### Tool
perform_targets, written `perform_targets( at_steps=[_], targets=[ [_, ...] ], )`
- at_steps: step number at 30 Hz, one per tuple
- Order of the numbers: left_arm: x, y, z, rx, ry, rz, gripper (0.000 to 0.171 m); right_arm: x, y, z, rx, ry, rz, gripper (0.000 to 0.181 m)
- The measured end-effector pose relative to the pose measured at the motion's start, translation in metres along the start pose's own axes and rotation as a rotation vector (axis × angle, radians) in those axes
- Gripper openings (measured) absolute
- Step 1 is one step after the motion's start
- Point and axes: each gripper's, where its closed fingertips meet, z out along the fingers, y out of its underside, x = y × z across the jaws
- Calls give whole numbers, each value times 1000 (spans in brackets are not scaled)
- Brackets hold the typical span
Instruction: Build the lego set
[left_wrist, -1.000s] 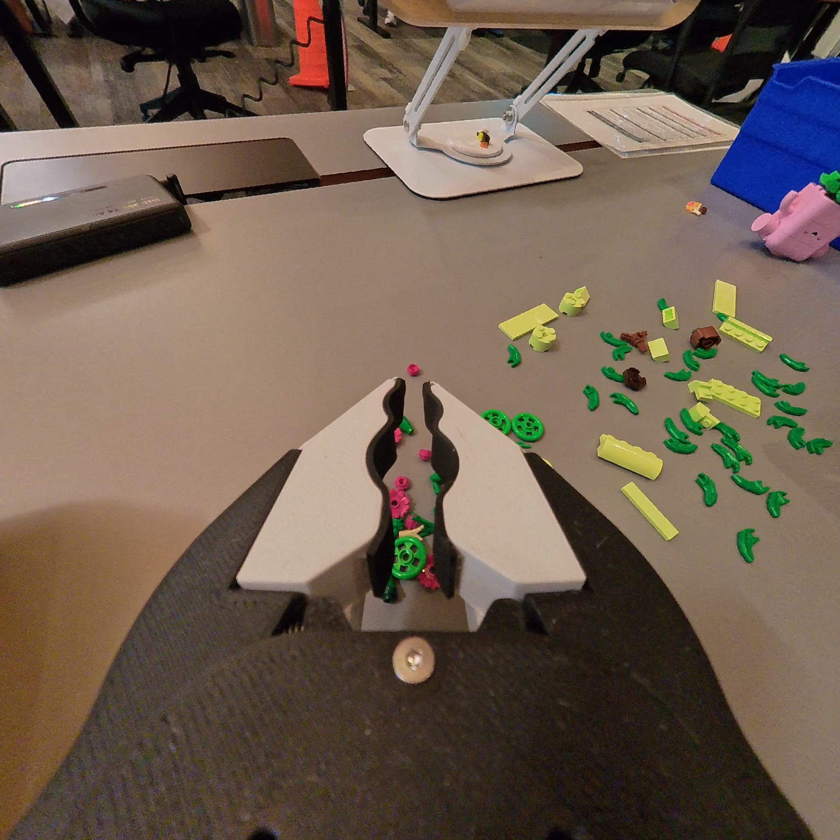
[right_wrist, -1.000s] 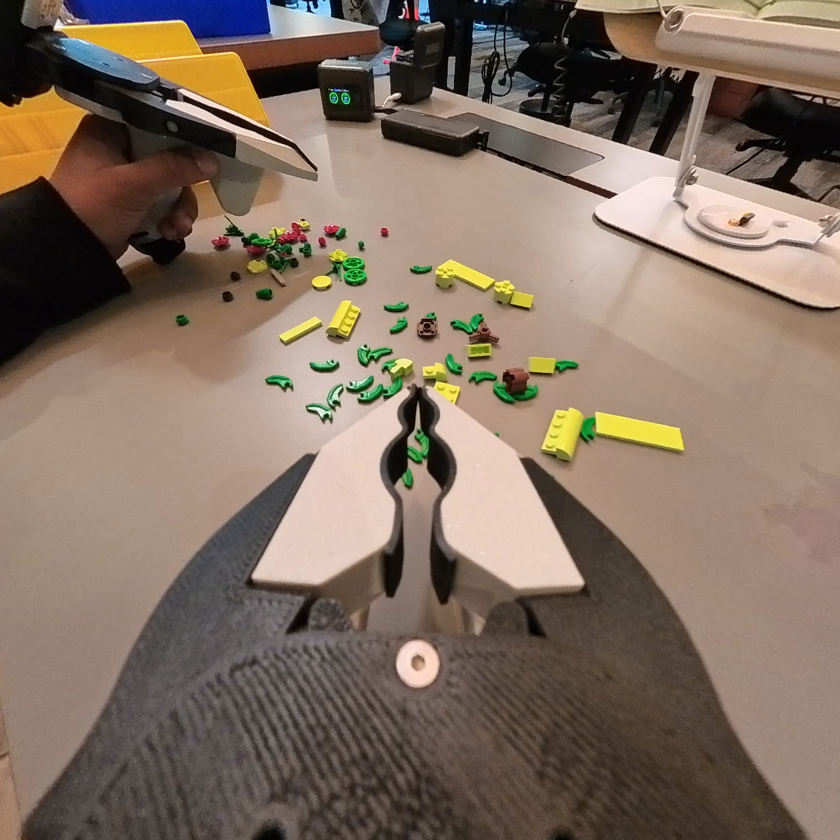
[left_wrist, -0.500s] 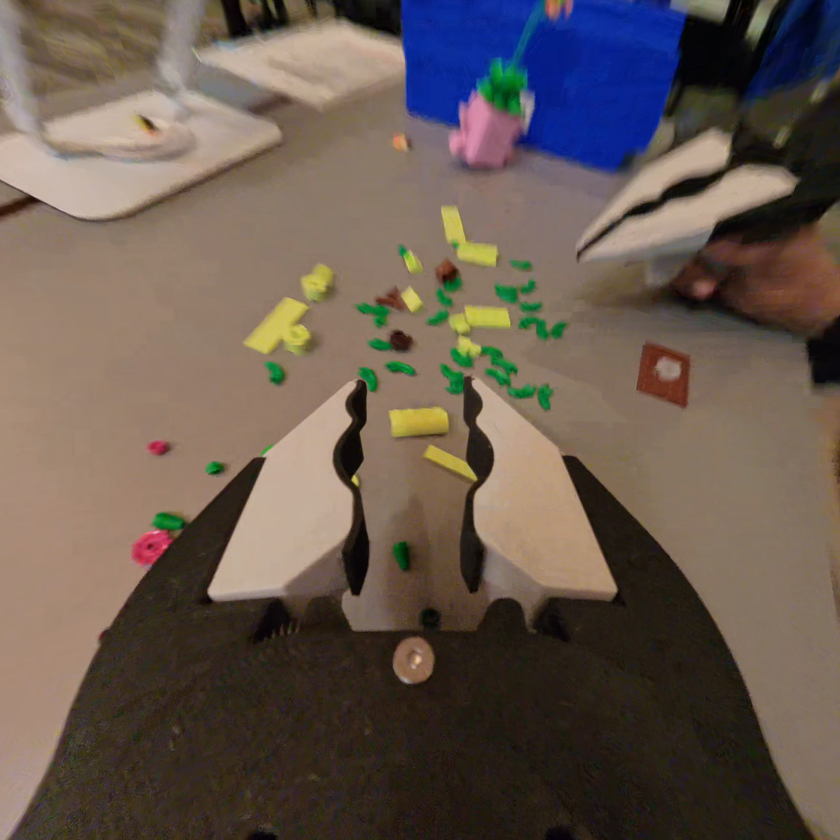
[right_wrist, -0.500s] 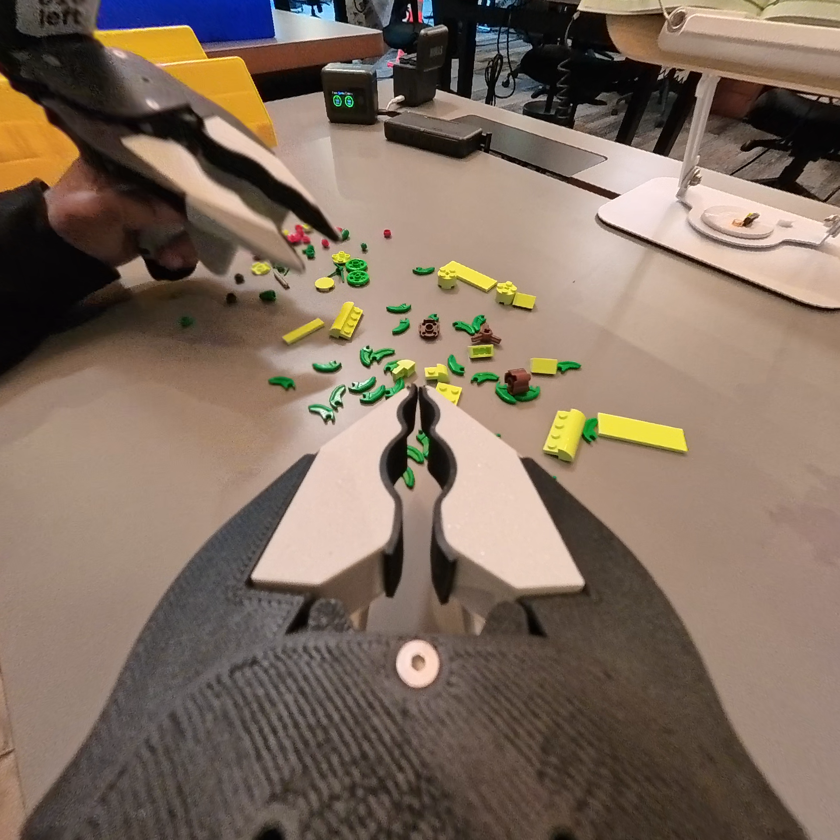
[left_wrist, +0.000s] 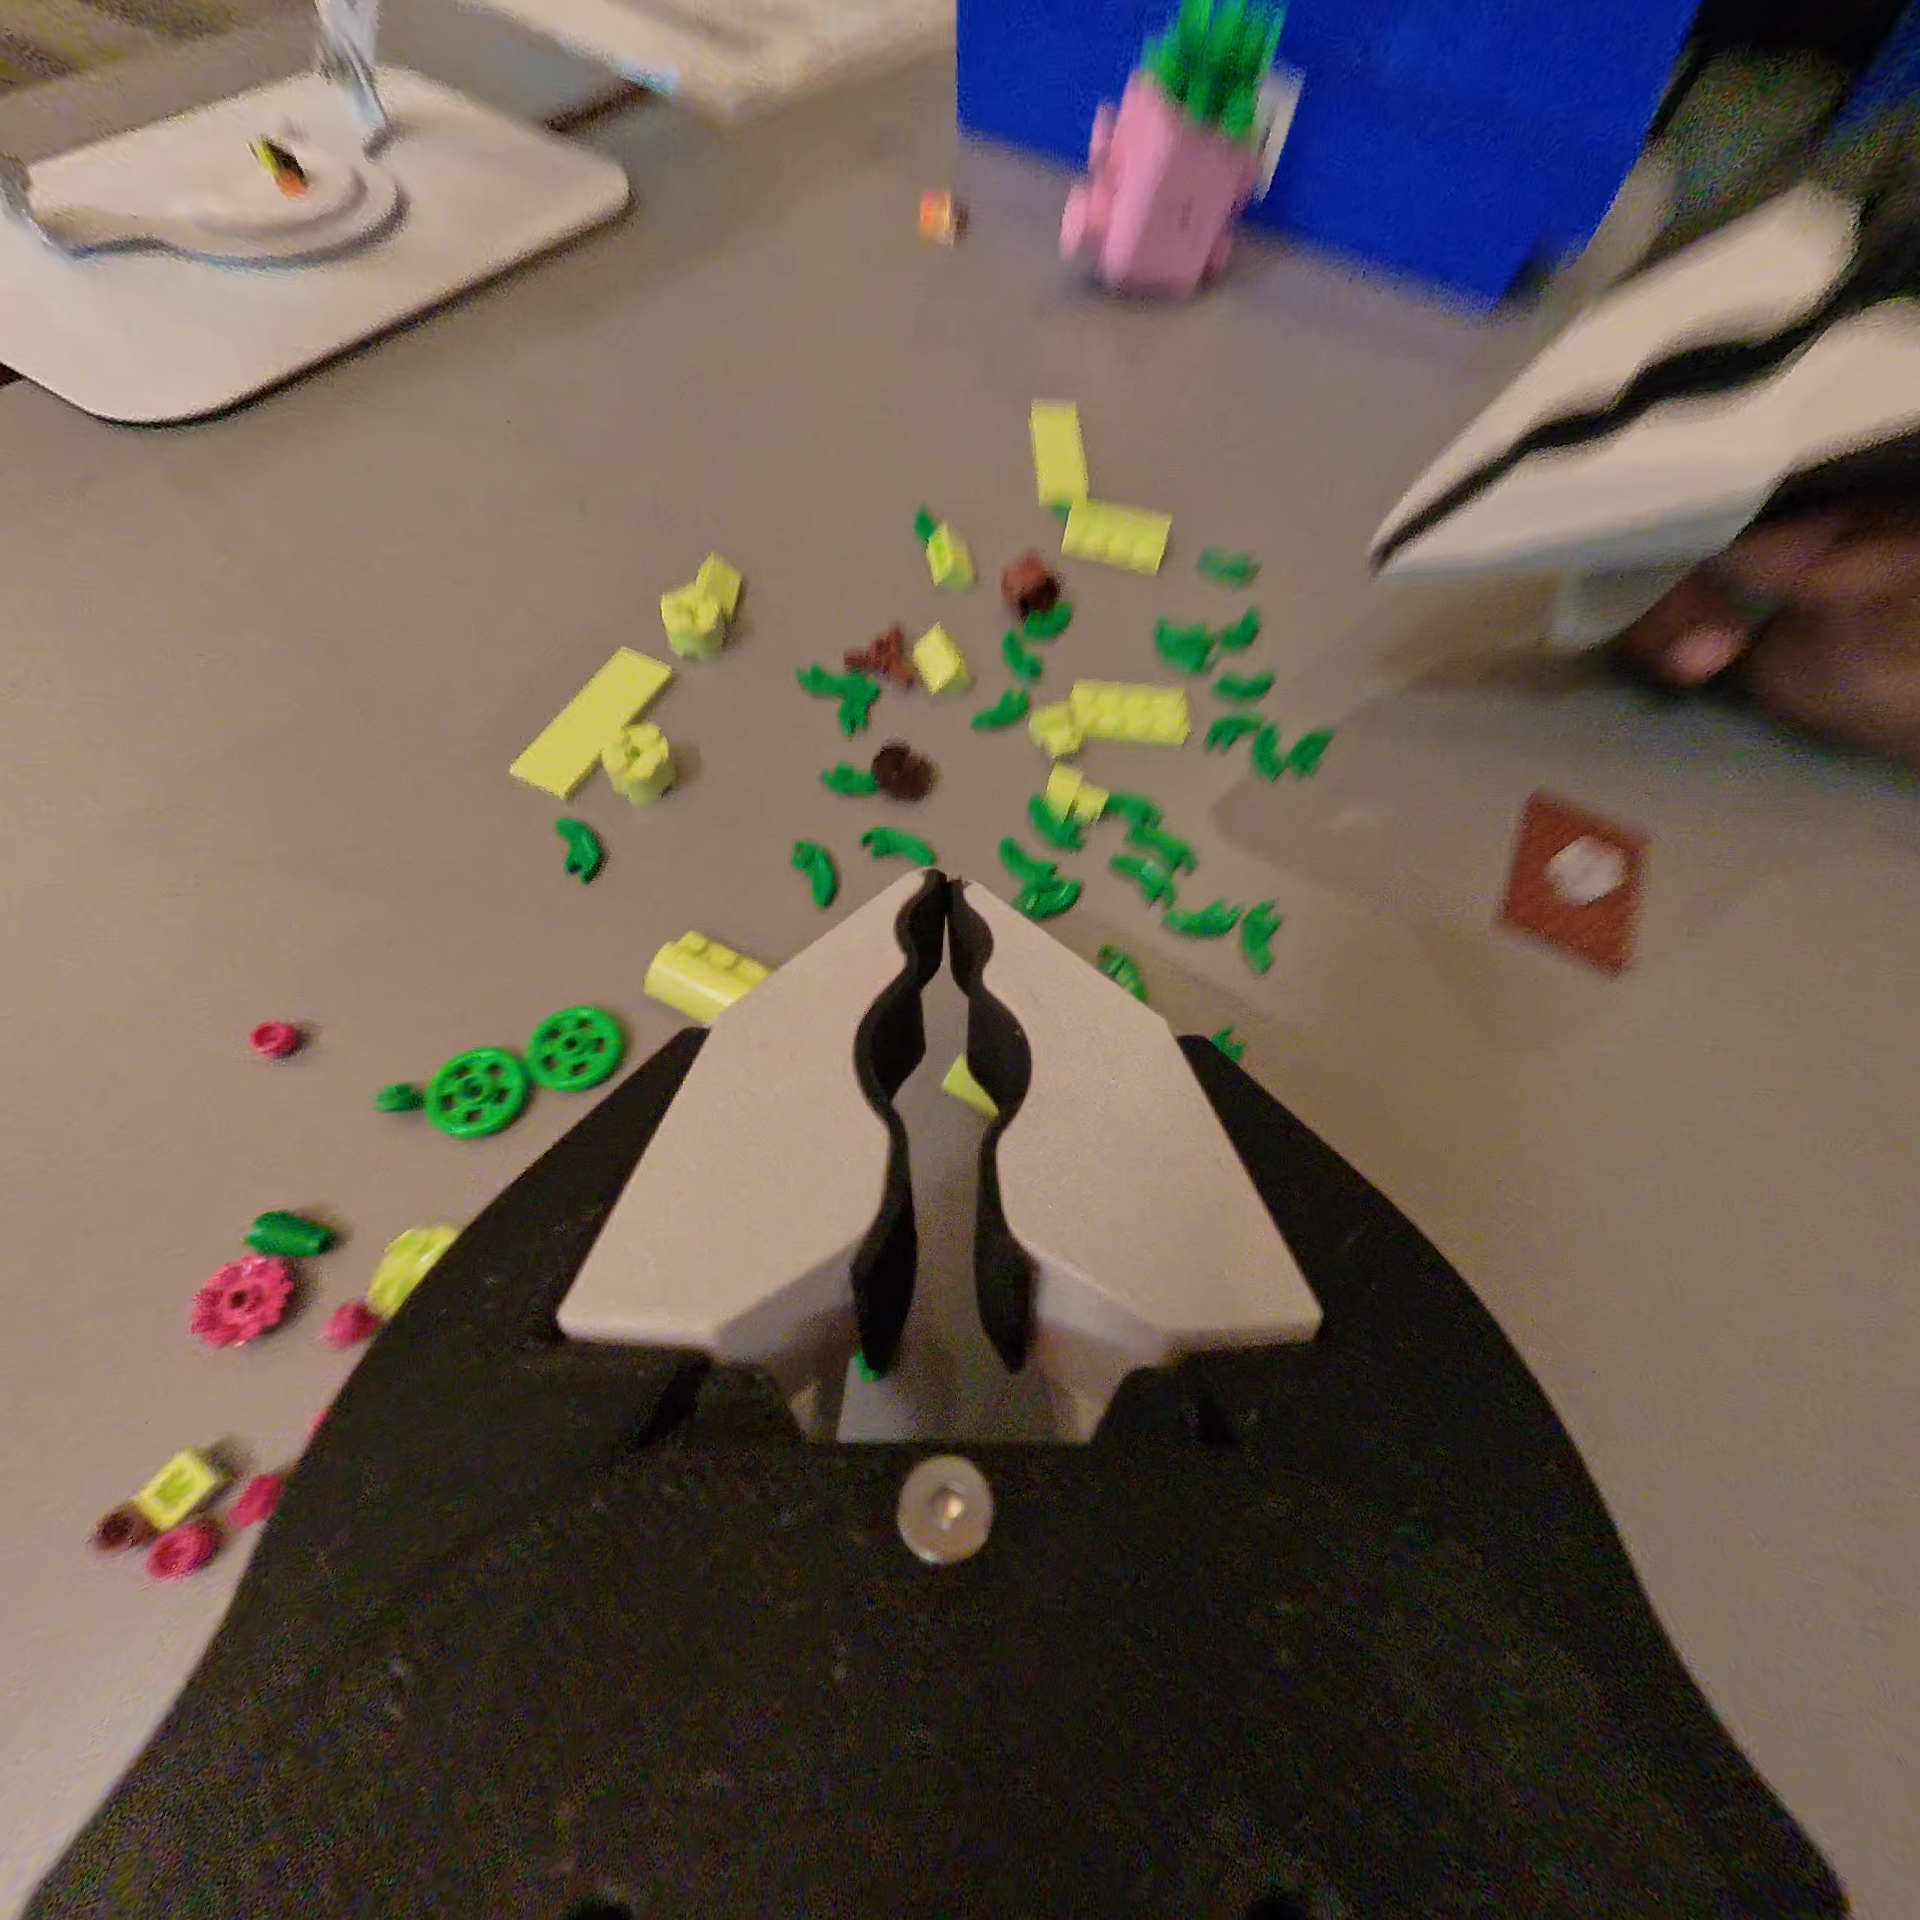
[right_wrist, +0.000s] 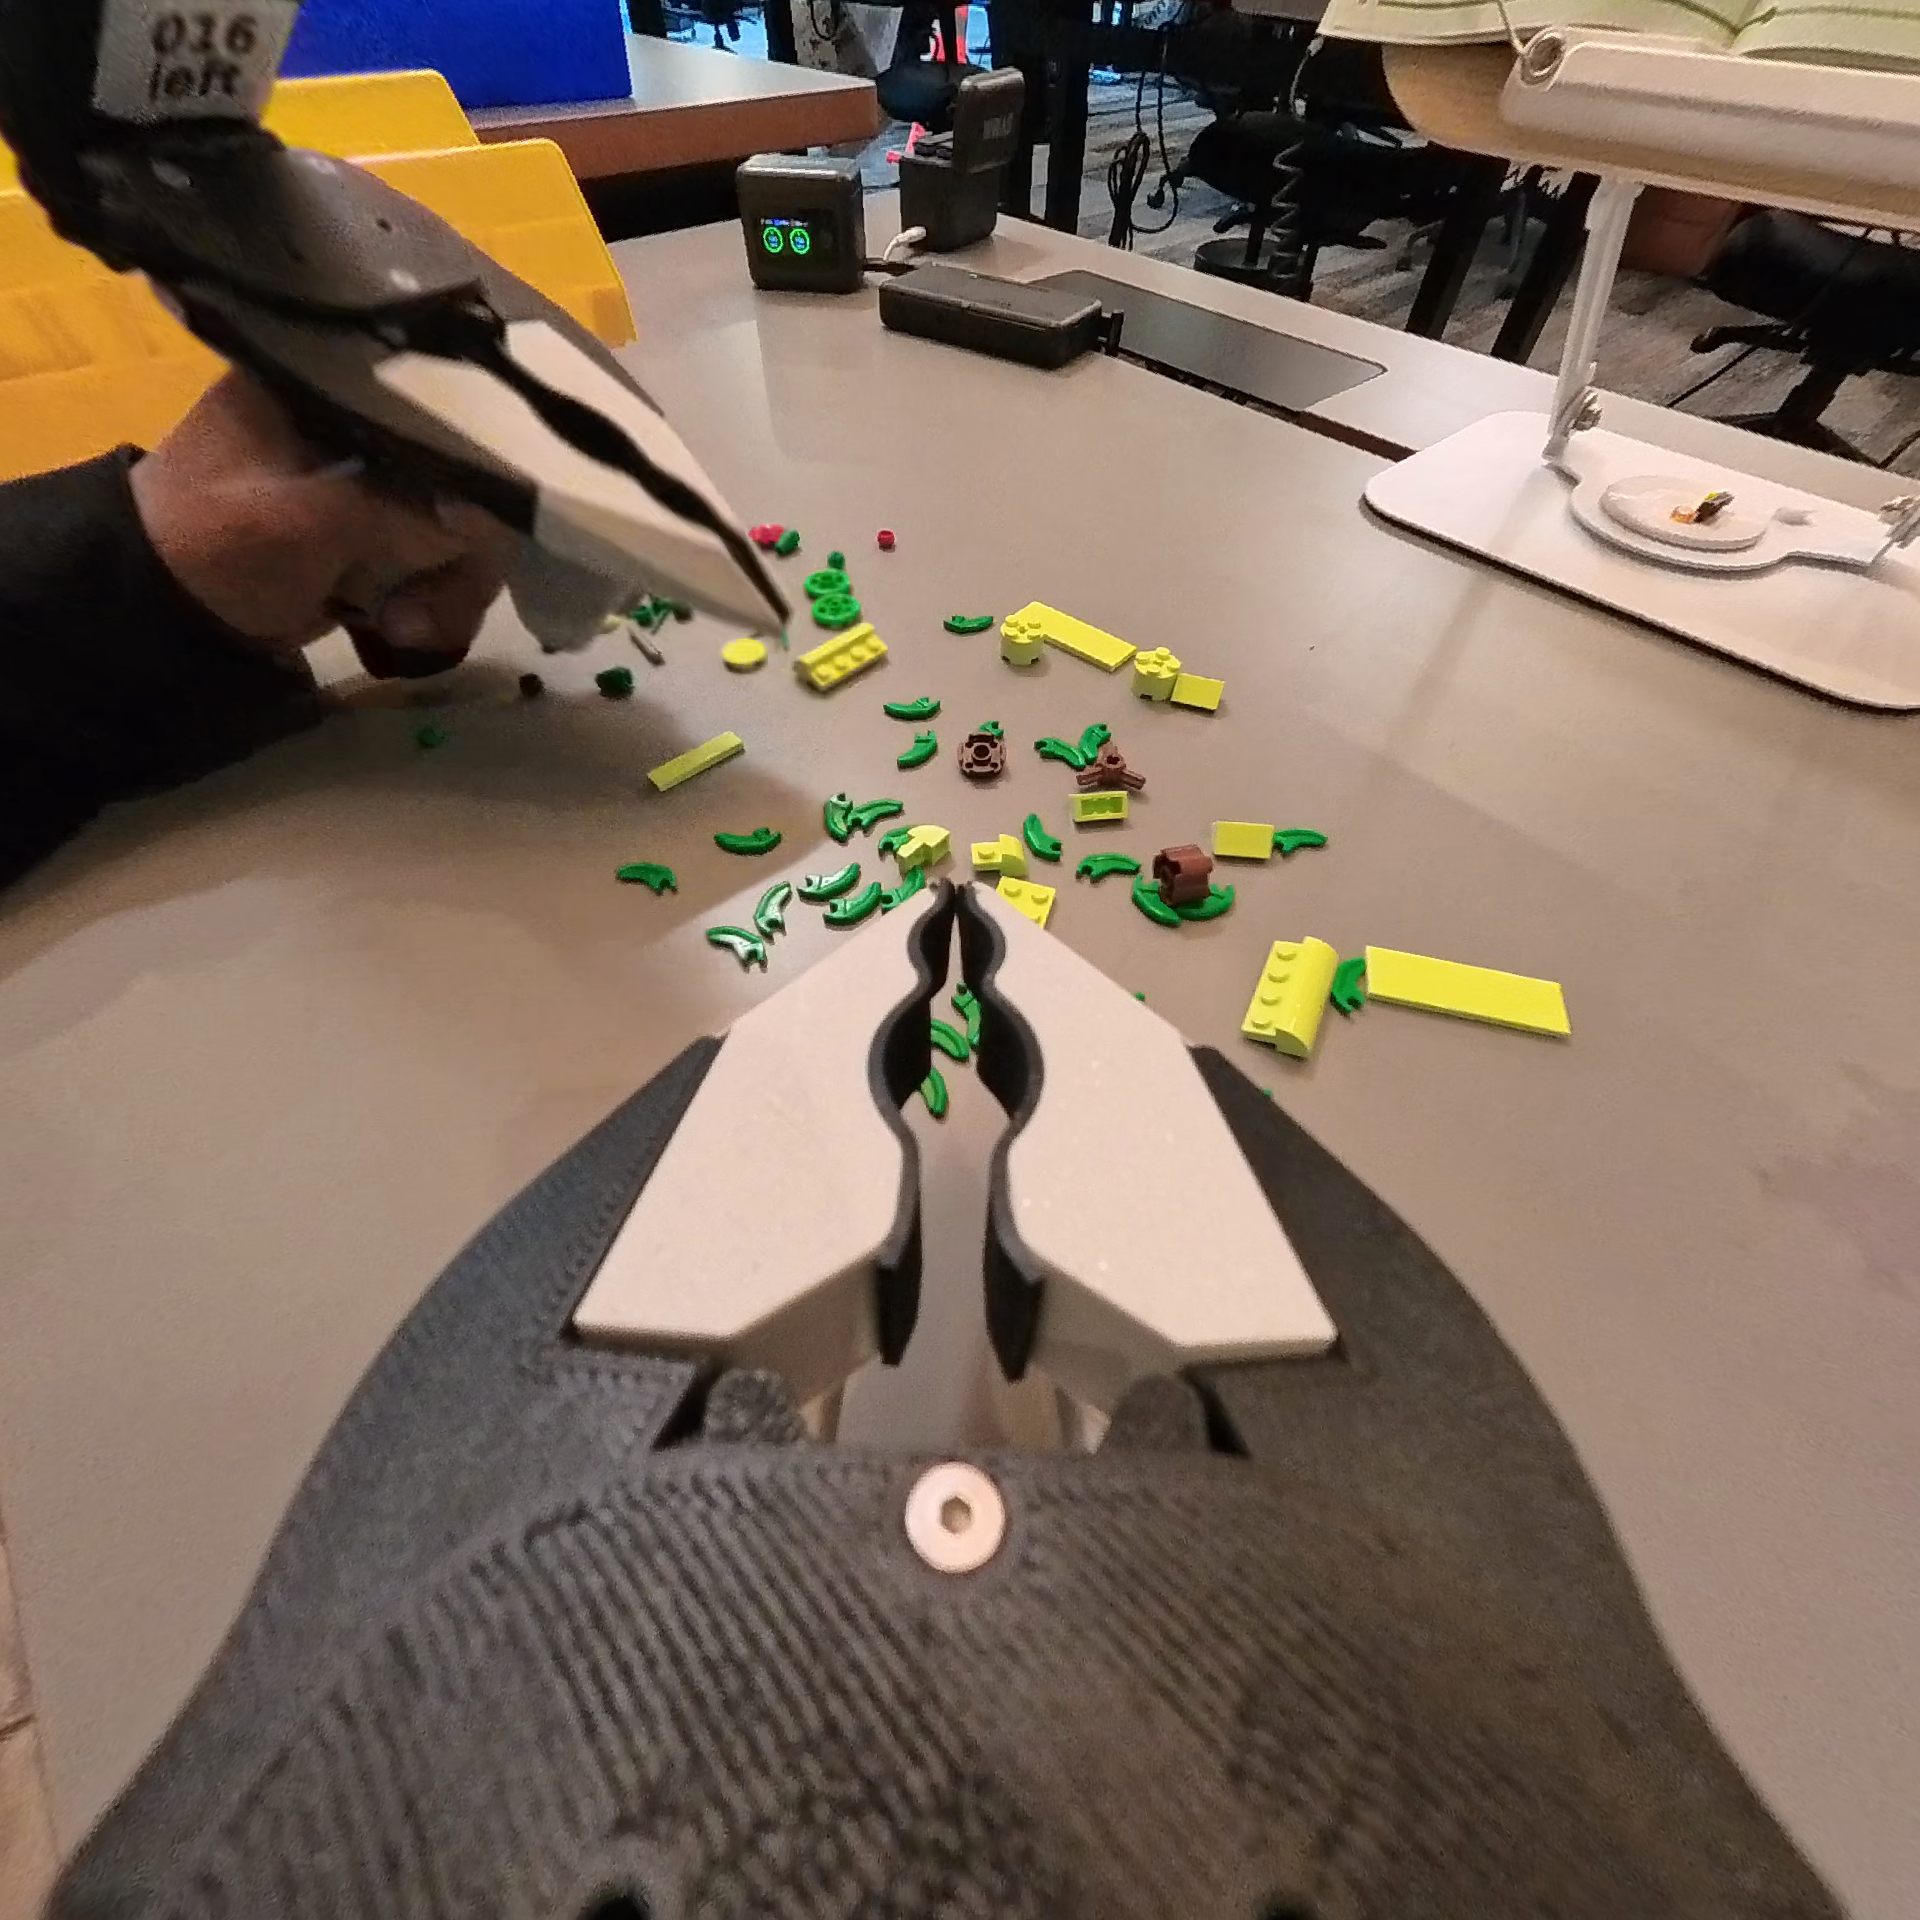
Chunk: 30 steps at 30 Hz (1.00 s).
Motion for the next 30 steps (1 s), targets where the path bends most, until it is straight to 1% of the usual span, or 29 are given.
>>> perform_targets(
  at_steps=[2, 3, 5, 8, 9, 11, 15, 18, 19, 21, 23, 24, 28, 30],
  targets=[
    [-2, -15, -12, 113, 68, -117, 0, 0, 0, 0, -3, 1, -3, 0],
    [-7, -18, -18, 149, 72, -151, 0, 0, 1, 0, -5, 0, -4, 0],
    [-21, -19, -28, 185, 28, -186, 0, 0, 1, 0, -5, 1, -6, 0],
    [-40, -15, -35, 200, -56, -223, 7, 0, 0, 0, -3, 1, -6, 0],
    [-43, -14, -35, 194, -70, -230, 14, 0, 0, 0, -3, 1, -7, 0],
    [-45, -6, -28, 137, -95, -232, 26, -1, 0, 0, -4, 1, -10, 0],
    [-44, 16, -4, -55, -118, -193, 52, -1, 0, 0, 0, 2, -12, 0],
    [-48, 20, 7, -120, -118, -188, 51, -1, -1, -1, 8, -1, -12, 0],
    [-47, 23, 9, -143, -109, -198, 49, -2, -1, -1, 11, -2, -12, 0],
    [-50, 29, 12, -182, -125, -220, 39, -2, -2, -2, 19, -3, -16, 0],
    [-51, 33, 12, -204, -145, -218, 22, -3, -3, -3, 28, -2, -22, 0],
    [-51, 34, 12, -208, -153, -211, 19, -3, -4, -3, 32, -1, -25, 0],
    [-48, 32, 11, -199, -155, -181, 17, -4, -4, -4, 37, 3, -38, 0],
    [-46, 28, 9, -171, -147, -171, 16, -4, -4, -4, 37, 5, -43, 0]
  ],
)
